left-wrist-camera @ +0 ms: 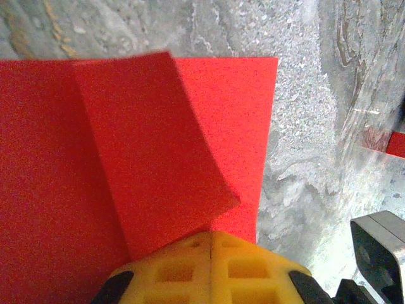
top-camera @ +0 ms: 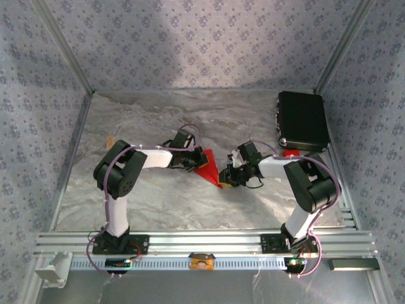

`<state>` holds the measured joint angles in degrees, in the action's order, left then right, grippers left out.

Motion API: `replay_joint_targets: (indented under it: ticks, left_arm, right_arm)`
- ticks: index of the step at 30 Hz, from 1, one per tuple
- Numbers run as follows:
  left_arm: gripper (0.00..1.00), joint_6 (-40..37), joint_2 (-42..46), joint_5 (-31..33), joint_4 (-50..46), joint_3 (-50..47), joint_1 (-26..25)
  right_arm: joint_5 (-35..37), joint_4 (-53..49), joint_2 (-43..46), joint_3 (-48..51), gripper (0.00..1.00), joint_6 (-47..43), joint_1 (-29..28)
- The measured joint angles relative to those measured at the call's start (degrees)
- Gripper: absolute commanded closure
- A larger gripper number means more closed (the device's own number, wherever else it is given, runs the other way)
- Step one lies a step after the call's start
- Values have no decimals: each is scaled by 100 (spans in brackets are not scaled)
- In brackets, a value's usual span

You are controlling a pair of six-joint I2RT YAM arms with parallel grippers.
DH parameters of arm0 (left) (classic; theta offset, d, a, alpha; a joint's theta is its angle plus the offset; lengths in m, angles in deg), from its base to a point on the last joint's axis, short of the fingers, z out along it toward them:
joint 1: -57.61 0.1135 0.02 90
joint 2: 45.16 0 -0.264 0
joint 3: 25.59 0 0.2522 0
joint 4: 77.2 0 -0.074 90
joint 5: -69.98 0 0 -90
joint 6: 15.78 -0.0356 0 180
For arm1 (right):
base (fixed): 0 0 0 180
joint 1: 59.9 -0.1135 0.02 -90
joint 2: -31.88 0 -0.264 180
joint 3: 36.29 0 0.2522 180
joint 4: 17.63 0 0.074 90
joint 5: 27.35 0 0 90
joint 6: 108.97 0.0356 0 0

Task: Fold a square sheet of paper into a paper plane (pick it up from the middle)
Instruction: Fourth fold the wing at the center of the table.

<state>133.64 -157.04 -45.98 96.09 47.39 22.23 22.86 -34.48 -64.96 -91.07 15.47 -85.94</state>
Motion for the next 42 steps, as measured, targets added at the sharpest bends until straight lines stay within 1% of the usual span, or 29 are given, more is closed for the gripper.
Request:
replay_joint_targets:
  ticks: [6,14,20,22,25,28,34,39,42]
  left_arm:
    - [97,0,0,0,0,0,0]
    - [97,2,0,-17,0,0,0]
    - [97,0,-2,-20,0,0,0]
    - [97,0,-2,-22,0,0,0]
    - [97,0,-4,-24,-2,0,0]
    - [98,0,-4,-24,-2,0,0]
    - [98,0,-7,-26,-2,0,0]
    - [98,2,-7,-42,-17,0,0]
    - [98,2,-7,-42,-20,0,0]
  right_arm:
    - [44,-74,33,0,77,-26,0]
    - [238,-173,66,0,86,-85,-22]
    - [258,-190,70,0,85,-87,-20]
    - [264,-195,87,9,82,-87,-20]
    - [284,-216,149,37,81,-87,-20]
    - [302,-258,201,90,84,-85,-20]
    - [302,-249,225,155,92,-74,-20]
    - [278,-227,225,177,92,-66,-20]
    - [278,-227,227,184,89,-63,-20]
